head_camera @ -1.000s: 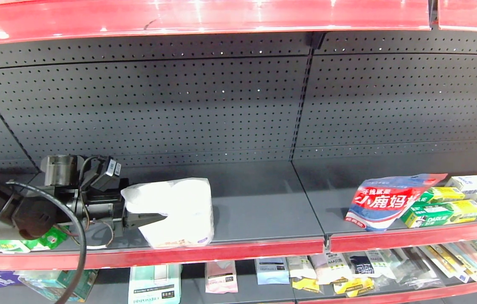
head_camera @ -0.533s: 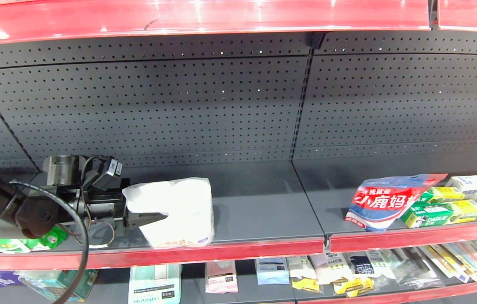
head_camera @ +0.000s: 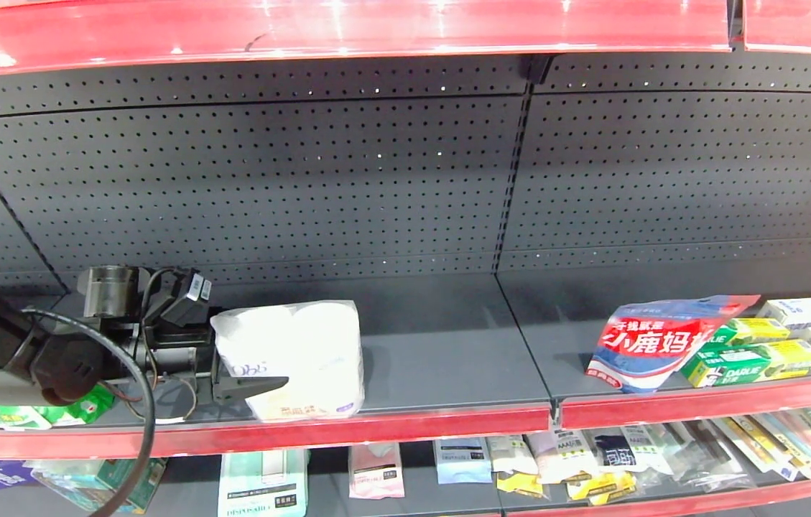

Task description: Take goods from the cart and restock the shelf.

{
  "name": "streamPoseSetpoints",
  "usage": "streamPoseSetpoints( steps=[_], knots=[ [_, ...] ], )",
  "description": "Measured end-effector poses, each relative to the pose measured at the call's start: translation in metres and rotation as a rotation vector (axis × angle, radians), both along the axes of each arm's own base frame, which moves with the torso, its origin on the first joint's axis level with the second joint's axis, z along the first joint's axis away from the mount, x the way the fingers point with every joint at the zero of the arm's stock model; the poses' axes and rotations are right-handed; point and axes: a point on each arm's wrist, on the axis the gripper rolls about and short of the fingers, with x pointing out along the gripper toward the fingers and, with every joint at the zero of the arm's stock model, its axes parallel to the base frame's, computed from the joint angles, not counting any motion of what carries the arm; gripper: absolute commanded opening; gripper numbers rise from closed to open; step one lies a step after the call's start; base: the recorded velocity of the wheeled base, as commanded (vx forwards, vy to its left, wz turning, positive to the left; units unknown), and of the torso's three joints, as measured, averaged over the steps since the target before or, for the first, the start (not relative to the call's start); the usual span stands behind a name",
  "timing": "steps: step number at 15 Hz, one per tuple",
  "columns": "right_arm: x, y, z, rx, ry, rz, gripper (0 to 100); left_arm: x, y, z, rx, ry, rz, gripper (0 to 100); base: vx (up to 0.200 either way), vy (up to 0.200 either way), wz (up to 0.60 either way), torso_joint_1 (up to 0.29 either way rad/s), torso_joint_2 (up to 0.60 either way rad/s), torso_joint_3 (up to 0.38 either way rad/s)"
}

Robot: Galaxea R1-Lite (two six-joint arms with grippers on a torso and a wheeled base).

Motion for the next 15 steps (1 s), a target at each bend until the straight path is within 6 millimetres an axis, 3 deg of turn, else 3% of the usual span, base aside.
streamPoseSetpoints(
  steps=[6,15],
  knots=[
    [0.000,0.000,0.000,0.000,0.000,0.000,0,-0.001,0.002,0.006,-0.004,-0.008,0.010,100,0.000,0.000,0.00,0.000,0.00,0.000],
    [0.002,0.000,-0.001,0.000,0.006,0.004,0,-0.010,0.022,0.054,-0.051,-0.023,0.106,100,0.000,0.000,0.00,0.000,0.00,0.000]
  ],
)
